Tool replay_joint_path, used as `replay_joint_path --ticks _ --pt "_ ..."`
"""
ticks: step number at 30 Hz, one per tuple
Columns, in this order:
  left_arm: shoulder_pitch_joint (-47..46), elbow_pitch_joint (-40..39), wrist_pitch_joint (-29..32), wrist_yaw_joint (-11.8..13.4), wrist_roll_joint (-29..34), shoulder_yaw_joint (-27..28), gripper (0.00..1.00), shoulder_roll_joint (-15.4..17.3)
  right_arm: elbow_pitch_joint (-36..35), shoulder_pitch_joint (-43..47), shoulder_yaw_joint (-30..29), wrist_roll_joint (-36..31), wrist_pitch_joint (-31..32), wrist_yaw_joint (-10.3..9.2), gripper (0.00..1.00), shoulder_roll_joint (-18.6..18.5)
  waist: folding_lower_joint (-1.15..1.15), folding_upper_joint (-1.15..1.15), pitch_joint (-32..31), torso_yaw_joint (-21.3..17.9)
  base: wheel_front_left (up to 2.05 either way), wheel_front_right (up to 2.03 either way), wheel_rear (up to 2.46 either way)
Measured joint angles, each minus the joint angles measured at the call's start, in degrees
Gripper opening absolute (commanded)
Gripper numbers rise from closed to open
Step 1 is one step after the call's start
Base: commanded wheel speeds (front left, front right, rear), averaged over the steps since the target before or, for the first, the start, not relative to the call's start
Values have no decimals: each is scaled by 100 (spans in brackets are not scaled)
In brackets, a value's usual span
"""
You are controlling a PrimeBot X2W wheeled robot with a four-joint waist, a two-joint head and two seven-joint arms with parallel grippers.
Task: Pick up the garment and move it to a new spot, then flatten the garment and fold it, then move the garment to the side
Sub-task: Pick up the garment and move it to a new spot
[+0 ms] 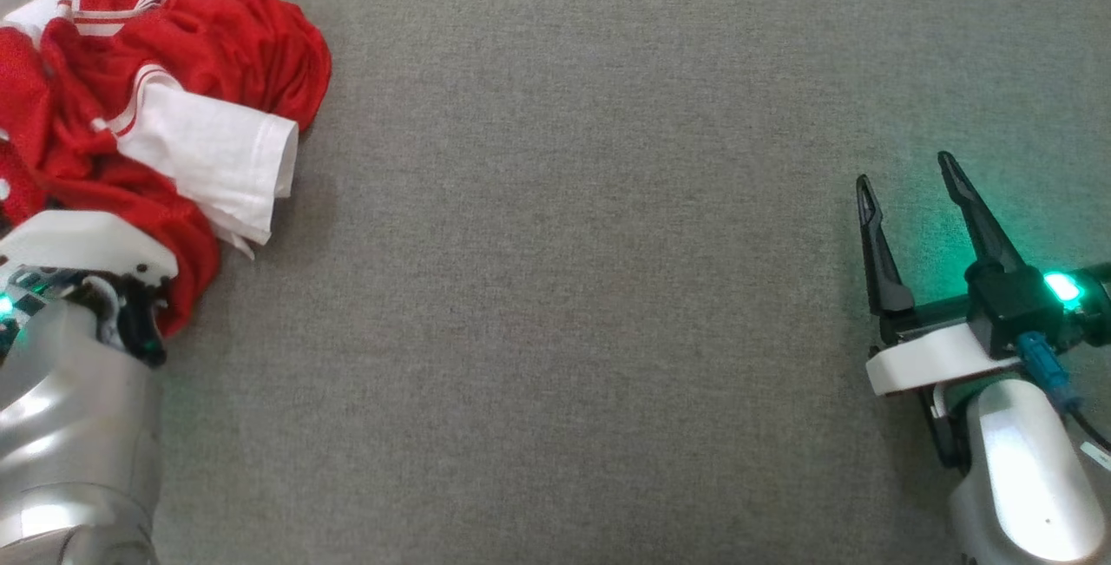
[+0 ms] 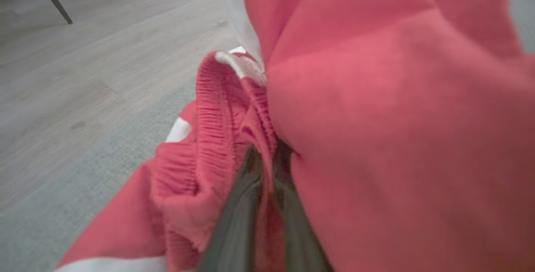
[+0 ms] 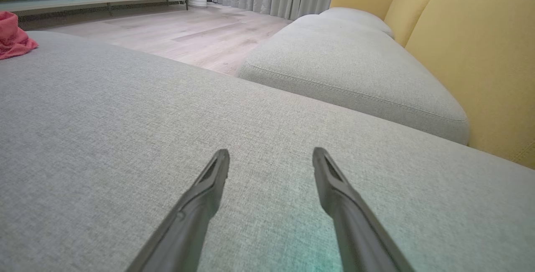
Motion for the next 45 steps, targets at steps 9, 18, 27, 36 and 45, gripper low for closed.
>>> replay_joint_path --ticks 9,18,27,36,45 --pt "-218 -470 -602 -40 397 -354 0 341 70 18 2 11 0 0 100 60 -1 0 -272 -38 0 0 0" --pt "-259 -2726 -621 -66 898 -826 0 420 121 199 76 197 0 0 100 222 -2 0 -917 -208 0 0 0" --pt "-249 -4675 123 -244 890 -1640 0 435 81 290 510 898 0 0 100 276 -2 0 -1348 -1127 0 0 0" --pt "-284 -5333 382 -259 624 -2915 0 4 -18 500 689 1273 -16 0 100 280 -1 0 -1519 -2274 0 0 0" --pt "69 -4302 -471 -293 712 -4190 0 -425 -110 403 820 1541 -16 0 100 283 0 0 -998 -2800 0 0 0"
